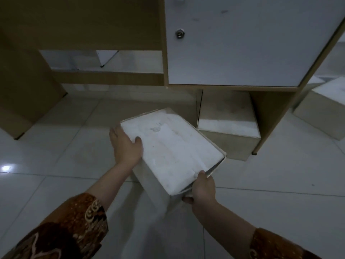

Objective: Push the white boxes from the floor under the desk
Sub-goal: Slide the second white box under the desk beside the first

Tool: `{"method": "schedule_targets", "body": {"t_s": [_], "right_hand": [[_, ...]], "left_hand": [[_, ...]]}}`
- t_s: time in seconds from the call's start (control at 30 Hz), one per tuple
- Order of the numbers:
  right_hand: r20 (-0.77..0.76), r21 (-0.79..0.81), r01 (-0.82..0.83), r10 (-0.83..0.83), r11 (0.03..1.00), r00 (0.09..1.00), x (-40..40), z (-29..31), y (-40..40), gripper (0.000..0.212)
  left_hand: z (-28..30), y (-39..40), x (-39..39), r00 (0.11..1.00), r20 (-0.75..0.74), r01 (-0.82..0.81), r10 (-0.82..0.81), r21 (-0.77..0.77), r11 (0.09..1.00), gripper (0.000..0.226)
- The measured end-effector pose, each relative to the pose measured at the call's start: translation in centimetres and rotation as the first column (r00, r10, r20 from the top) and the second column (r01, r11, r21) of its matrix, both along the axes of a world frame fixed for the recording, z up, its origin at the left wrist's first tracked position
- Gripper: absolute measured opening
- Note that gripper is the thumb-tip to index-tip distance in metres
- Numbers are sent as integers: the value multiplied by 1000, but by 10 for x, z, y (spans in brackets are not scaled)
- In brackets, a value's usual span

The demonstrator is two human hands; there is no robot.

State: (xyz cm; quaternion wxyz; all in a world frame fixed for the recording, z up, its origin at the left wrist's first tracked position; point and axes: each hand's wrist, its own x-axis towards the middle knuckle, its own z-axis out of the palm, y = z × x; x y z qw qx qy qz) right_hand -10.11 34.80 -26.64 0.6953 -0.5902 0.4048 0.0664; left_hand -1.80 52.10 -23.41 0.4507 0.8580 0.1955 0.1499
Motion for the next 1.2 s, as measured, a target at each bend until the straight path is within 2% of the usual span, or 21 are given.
{"method": "schedule_targets", "body": {"t_s": [0.07, 0.13, 0.23, 0.33, 0.4, 0.47, 0.53, 0.6, 0.67, 0.73, 0.8, 0.87, 0.97, 1.07, 1.17, 1.2], "right_hand": [[17, 13, 50, -50, 999, 999, 8, -7, 18, 26], [2, 27, 78, -78, 997, 997, 13, -10, 30, 36], [8, 42, 63, -63, 997, 998, 14, -17, 40, 47], [52, 36, -42, 40, 998, 998, 9, -22, 38, 59], [164, -92, -58, 73, 994, 984, 7, -20, 25, 61], [264, -299, -12, 95, 954, 960, 12, -18, 3, 77], [241, -497, -96, 244, 862, 939, 20, -15, -22, 88], [248, -644, -213, 464, 735, 851, 32, -17, -45, 83], [138, -809, -325, 696, 489, 704, 43, -16, -61, 70], [-36, -899, -384, 840, 209, 541, 53, -13, -70, 70], [-159, -898, -439, 910, 28, 384, 62, -11, -74, 79], [-250, -895, -432, 926, -110, 283, 65, -11, -75, 80], [-301, -906, -381, 913, -184, 276, 66, -16, -74, 68], [-257, -911, -391, 922, -131, 291, 78, -17, -76, 61], [-185, -937, -349, 877, -22, 443, 109, -14, -85, 60], [-203, -933, -359, 848, -16, 489, 119, -15, -91, 57]], "left_hand": [[-18, -8, -14, 996, -93, -11, -17, -298, 955, 73], [-34, -14, -24, 979, -168, 34, -115, -420, 907, 73], [-46, -16, -23, 977, -135, 86, -163, -450, 889, 58], [-52, -18, -17, 986, -88, 79, -142, -502, 861, 42], [-56, -18, -13, 990, -81, 60, -118, -521, 852, 43], [-58, -14, -8, 992, -73, 51, -102, -512, 857, 44], [-55, -9, -4, 992, -54, 76, -114, -464, 882, 43], [-52, -7, -8, 992, -37, 96, -119, -386, 918, 46], [-48, -13, -23, 990, -49, 110, -129, -283, 953, 50], [-47, -25, -49, 970, -134, 201, -205, -40, 979, 55], [-46, -36, -75, 942, -208, 291, -264, 112, 950, 68], [-50, -38, -87, 912, -280, 363, -301, 205, 909, 85], [-61, -28, -80, 862, -371, 482, -345, 393, 783, 103], [-64, -24, -66, 860, -349, 504, -373, 456, 734, 94], [-60, -16, -52, 851, -327, 523, -411, 470, 711, 91], [-59, -11, -46, 845, -319, 534, -429, 463, 708, 91]]}}
